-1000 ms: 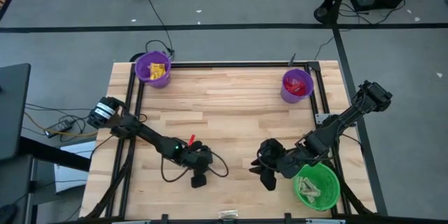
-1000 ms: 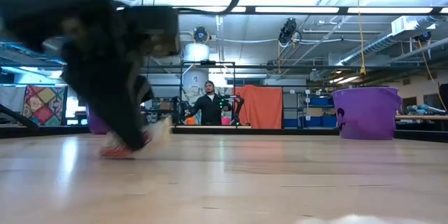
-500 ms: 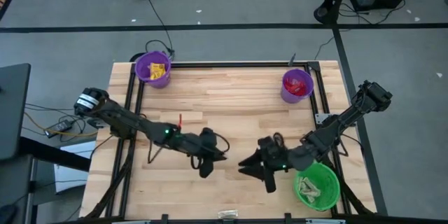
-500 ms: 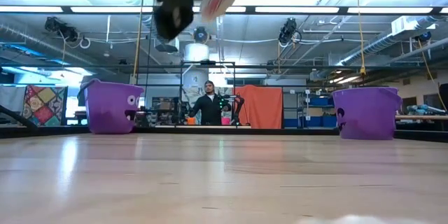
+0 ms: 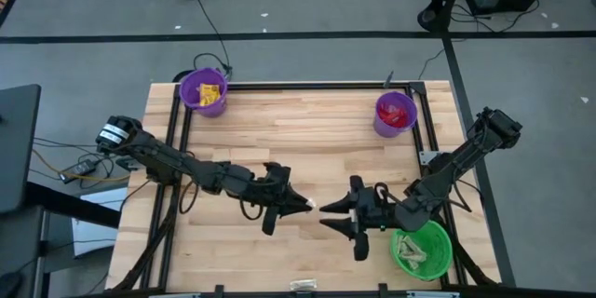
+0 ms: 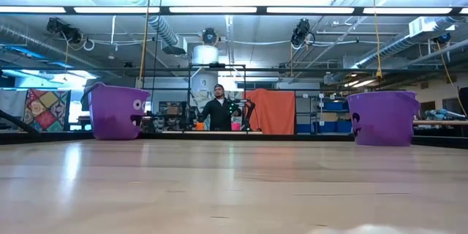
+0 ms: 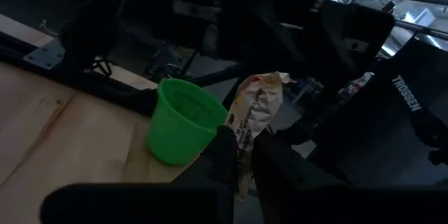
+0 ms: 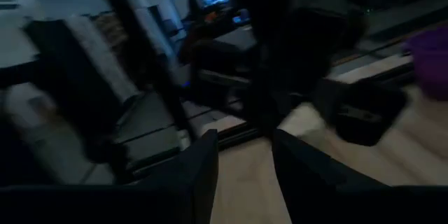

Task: Sort candy by brand, put in halloween buckets
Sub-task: Put the white chocolate bar into the green bucket

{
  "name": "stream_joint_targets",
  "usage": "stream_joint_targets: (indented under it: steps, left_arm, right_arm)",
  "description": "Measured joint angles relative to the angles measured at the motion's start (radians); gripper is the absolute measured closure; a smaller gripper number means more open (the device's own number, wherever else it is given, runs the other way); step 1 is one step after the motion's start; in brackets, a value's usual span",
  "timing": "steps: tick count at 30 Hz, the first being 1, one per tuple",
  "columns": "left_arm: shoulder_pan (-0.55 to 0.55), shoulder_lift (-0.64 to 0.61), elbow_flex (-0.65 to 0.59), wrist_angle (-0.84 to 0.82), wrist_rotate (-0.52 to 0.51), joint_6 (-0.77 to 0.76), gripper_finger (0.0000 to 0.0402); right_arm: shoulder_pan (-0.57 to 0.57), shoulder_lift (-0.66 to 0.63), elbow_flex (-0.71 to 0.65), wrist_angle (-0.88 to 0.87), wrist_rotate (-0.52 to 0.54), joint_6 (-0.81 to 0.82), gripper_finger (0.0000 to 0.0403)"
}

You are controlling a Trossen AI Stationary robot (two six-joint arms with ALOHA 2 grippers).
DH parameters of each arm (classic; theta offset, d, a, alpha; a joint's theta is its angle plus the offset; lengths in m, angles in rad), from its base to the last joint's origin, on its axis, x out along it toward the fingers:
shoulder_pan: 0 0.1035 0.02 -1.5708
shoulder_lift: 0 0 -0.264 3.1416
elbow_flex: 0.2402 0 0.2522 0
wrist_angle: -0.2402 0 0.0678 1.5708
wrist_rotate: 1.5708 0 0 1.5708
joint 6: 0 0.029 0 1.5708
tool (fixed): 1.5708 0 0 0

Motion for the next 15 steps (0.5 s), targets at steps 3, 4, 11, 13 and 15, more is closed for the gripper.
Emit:
stream_joint_targets:
  steps: [3, 4, 11, 13, 15]
  left_arm:
    - [0.0, 0.0, 0.0, -0.001, 0.001, 0.0, 0.036]
    - [0.0, 0.0, 0.0, -0.002, 0.001, 0.0, 0.036]
    - [0.013, 0.0, 0.0, 0.027, 0.007, 0.018, 0.036]
    - [0.016, 0.0, 0.0, 0.044, 0.015, 0.018, 0.036]
    - [0.02, 0.0, 0.0, 0.044, 0.016, 0.018, 0.036]
  right_arm:
    - [-0.009, 0.0, 0.0, -0.004, 0.071, -0.025, 0.0256]
    - [-0.013, 0.0, 0.0, -0.004, 0.09, -0.038, 0.0256]
    - [-0.052, 0.0, 0.0, -0.023, 0.111, -0.073, 0.0256]
    - [-0.065, 0.0, 0.0, -0.029, 0.09, -0.074, 0.0256]
    - [-0.082, 0.0, 0.0, -0.026, 0.035, -0.072, 0.0256]
